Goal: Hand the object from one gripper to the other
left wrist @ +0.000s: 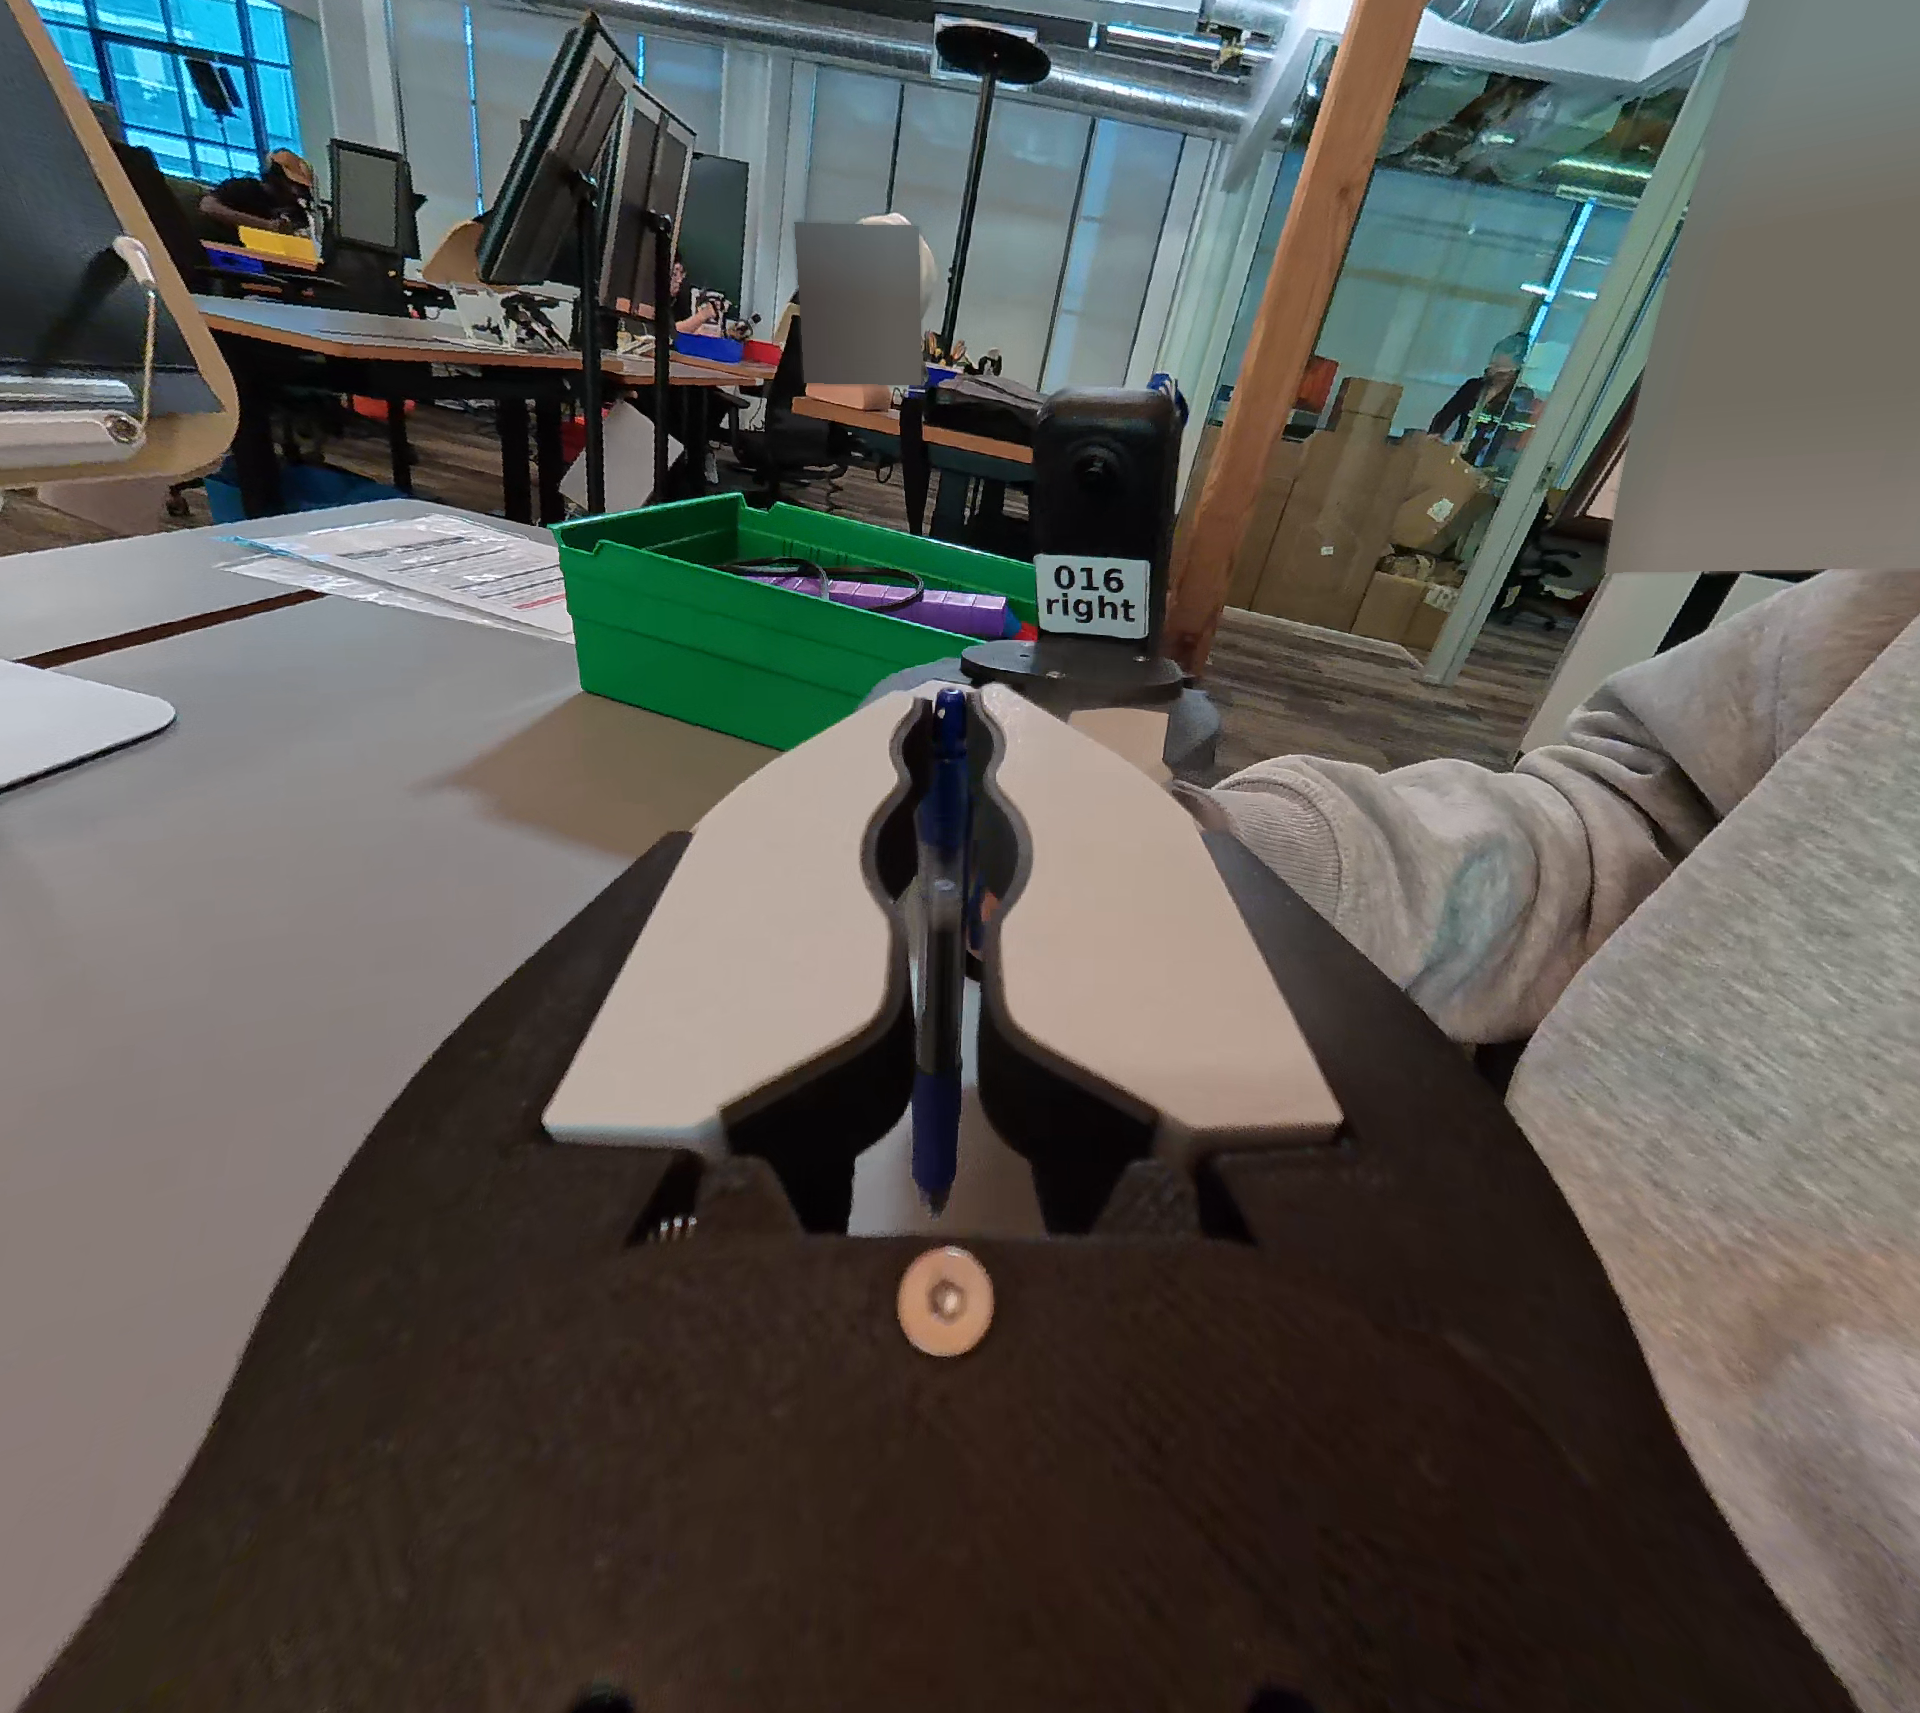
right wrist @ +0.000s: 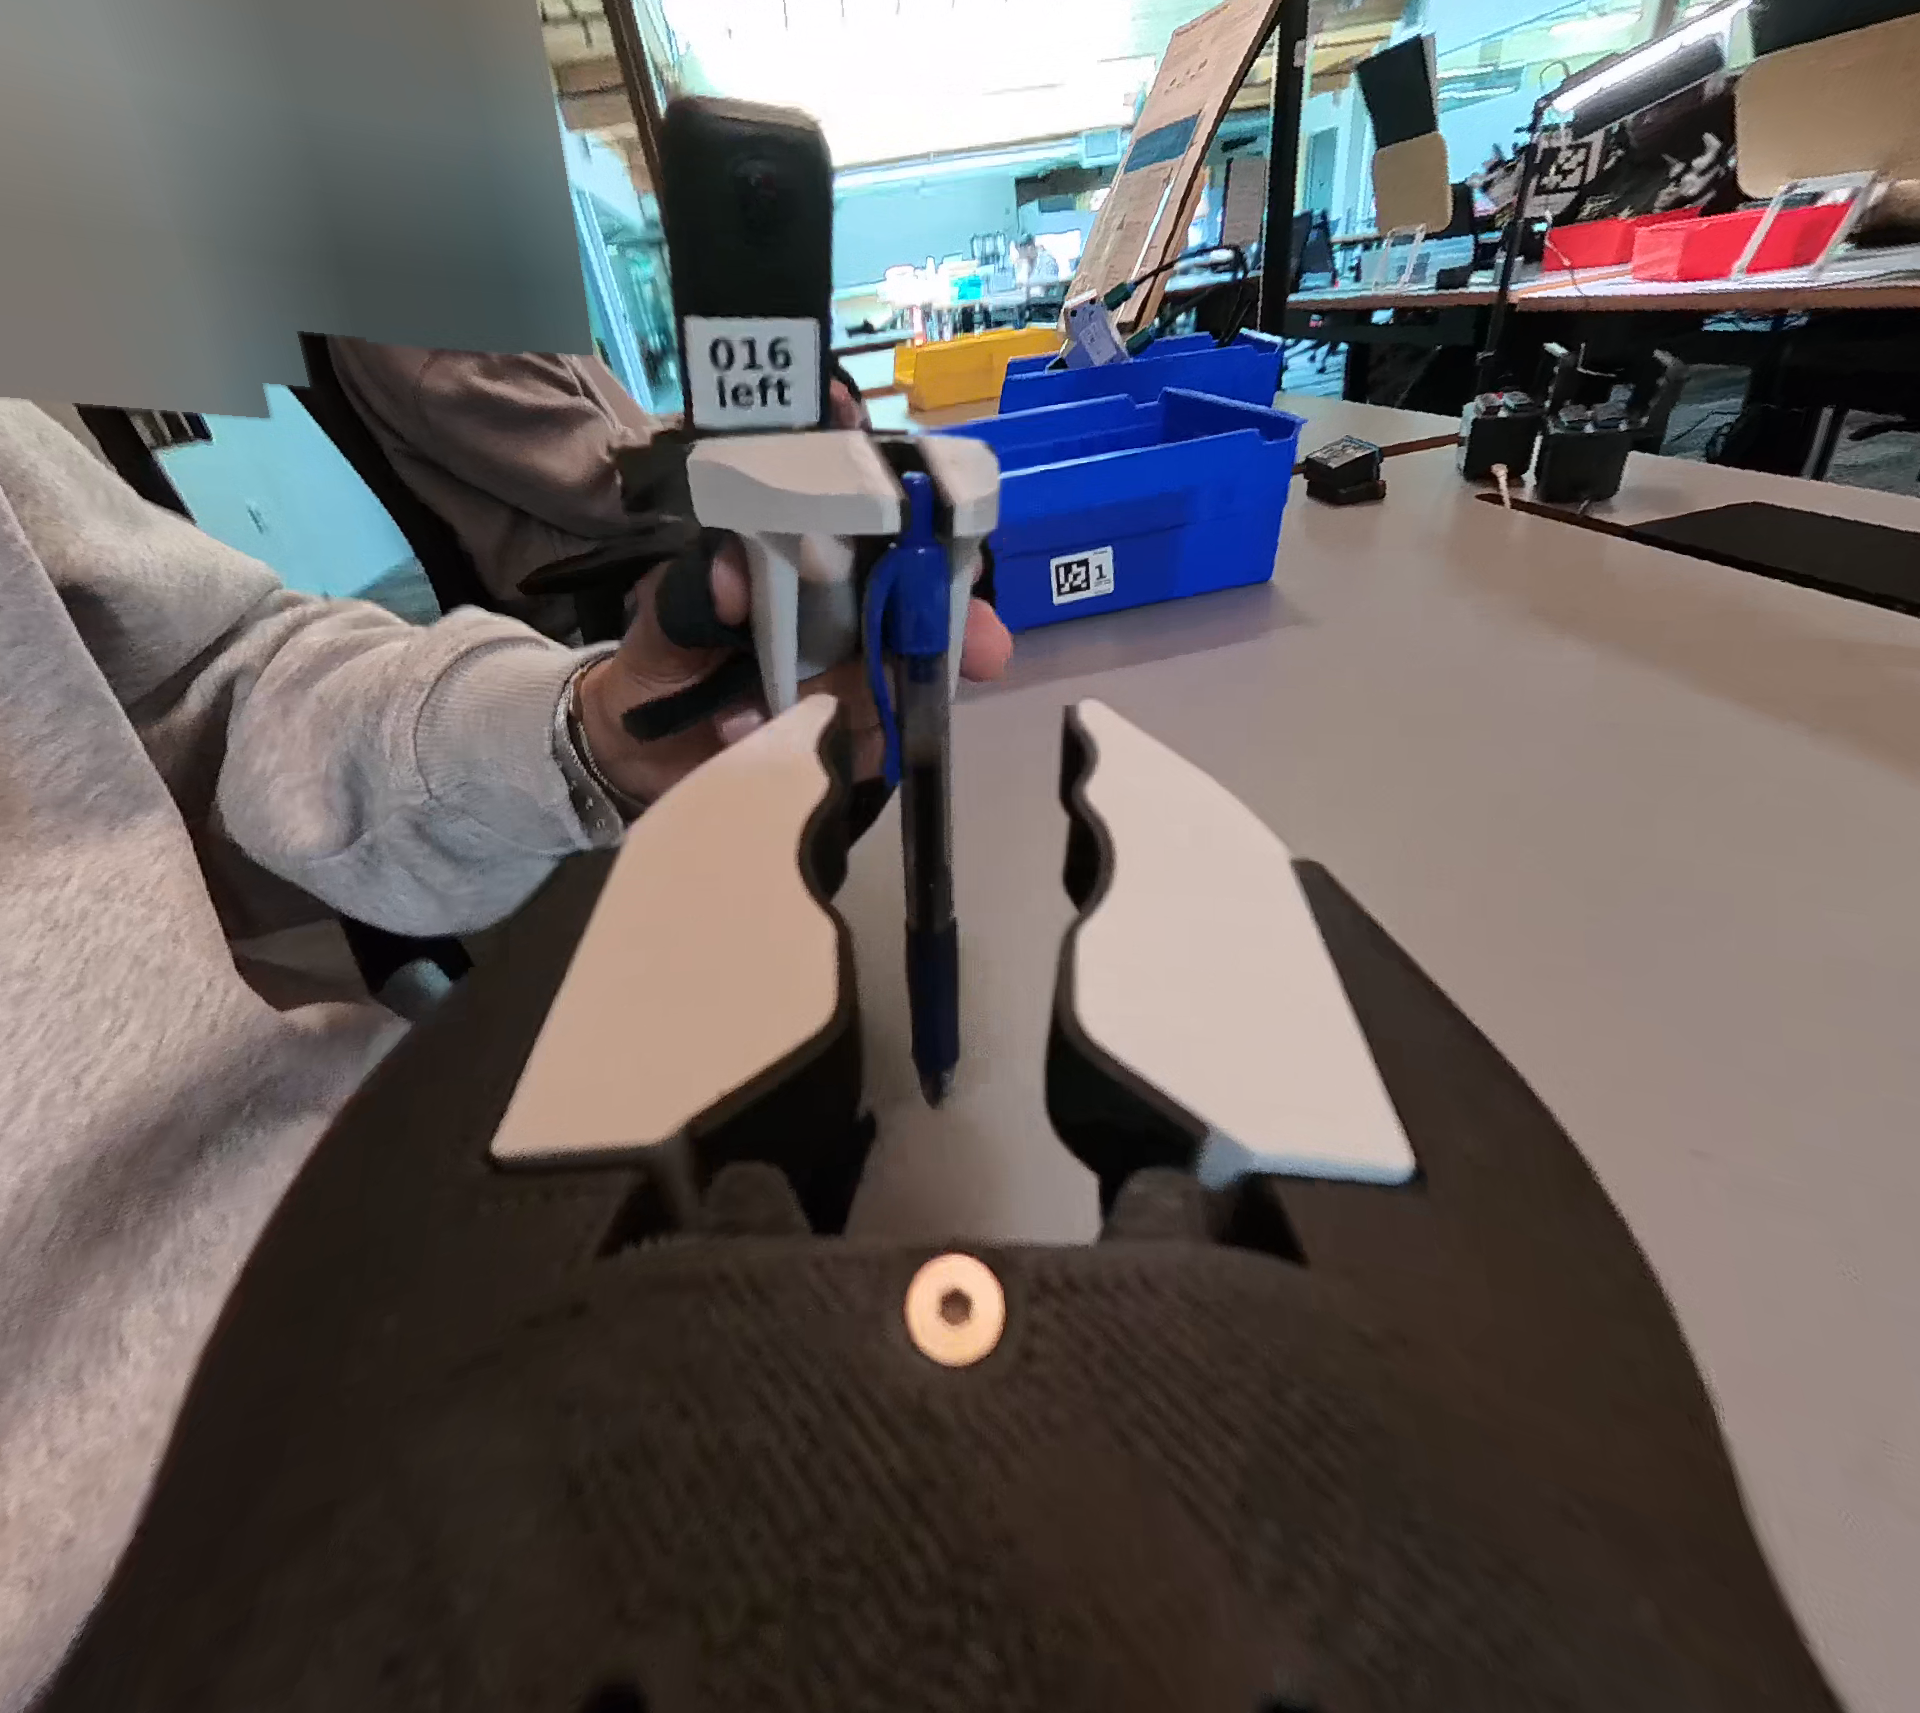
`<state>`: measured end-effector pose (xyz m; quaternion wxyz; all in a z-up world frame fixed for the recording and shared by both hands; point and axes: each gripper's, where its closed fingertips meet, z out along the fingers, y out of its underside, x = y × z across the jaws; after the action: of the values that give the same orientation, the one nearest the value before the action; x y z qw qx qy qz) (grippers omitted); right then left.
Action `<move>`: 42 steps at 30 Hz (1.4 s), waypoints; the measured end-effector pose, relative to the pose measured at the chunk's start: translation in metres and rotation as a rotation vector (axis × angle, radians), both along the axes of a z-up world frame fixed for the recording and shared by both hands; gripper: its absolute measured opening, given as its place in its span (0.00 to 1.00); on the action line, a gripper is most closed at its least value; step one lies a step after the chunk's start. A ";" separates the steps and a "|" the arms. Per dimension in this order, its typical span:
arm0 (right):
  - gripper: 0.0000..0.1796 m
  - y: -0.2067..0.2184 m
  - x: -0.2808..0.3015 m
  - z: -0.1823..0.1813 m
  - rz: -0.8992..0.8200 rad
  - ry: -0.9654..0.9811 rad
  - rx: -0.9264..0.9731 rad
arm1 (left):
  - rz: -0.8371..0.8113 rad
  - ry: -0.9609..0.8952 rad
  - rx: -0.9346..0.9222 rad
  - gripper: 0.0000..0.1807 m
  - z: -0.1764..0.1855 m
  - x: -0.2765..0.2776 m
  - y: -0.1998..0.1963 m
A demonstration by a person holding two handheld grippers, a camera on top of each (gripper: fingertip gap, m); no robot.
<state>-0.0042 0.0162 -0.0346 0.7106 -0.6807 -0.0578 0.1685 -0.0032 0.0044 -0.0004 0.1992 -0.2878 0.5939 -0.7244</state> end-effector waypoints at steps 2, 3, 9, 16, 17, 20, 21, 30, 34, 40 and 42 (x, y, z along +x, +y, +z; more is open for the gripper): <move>0.29 -0.002 0.007 0.007 -0.008 0.080 0.037 | 0.003 -0.003 -0.007 0.04 0.002 0.000 0.002; 0.31 -0.003 0.011 0.009 -0.008 0.126 0.050 | 0.005 -0.003 -0.012 0.04 0.003 0.000 0.003; 0.29 -0.001 0.011 0.000 0.015 0.128 -0.003 | 0.008 -0.008 -0.051 0.03 0.011 -0.001 0.011; 0.20 0.011 -0.019 -0.030 0.104 0.020 -0.167 | 0.002 -0.007 -0.059 0.03 0.013 -0.002 0.014; 0.18 0.011 -0.019 -0.028 0.099 0.011 -0.159 | -0.001 -0.007 -0.059 0.03 0.013 -0.002 0.013; 0.15 0.009 -0.015 -0.026 0.079 -0.001 -0.143 | -0.008 -0.006 -0.052 0.03 0.012 -0.003 0.010; 0.14 0.009 -0.014 -0.025 0.078 0.003 -0.140 | -0.009 -0.006 -0.050 0.03 0.012 -0.003 0.009; 0.06 0.005 -0.015 -0.020 0.075 -0.028 -0.110 | -0.029 -0.005 -0.065 0.04 0.013 -0.004 0.006; 0.06 0.005 -0.012 -0.017 0.059 -0.039 -0.095 | -0.013 -0.003 -0.118 0.23 0.015 0.000 0.008; 0.06 -0.002 0.001 -0.005 0.019 -0.008 -0.032 | -0.035 0.065 -0.135 0.26 -0.002 0.006 0.015; 0.06 -0.005 0.005 0.000 0.007 0.005 -0.007 | -0.064 0.116 -0.126 0.25 -0.017 0.009 0.014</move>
<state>0.0005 0.0114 -0.0342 0.7078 -0.6824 -0.0578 0.1729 0.0055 0.0183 -0.0175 0.1229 -0.3222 0.5665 -0.7484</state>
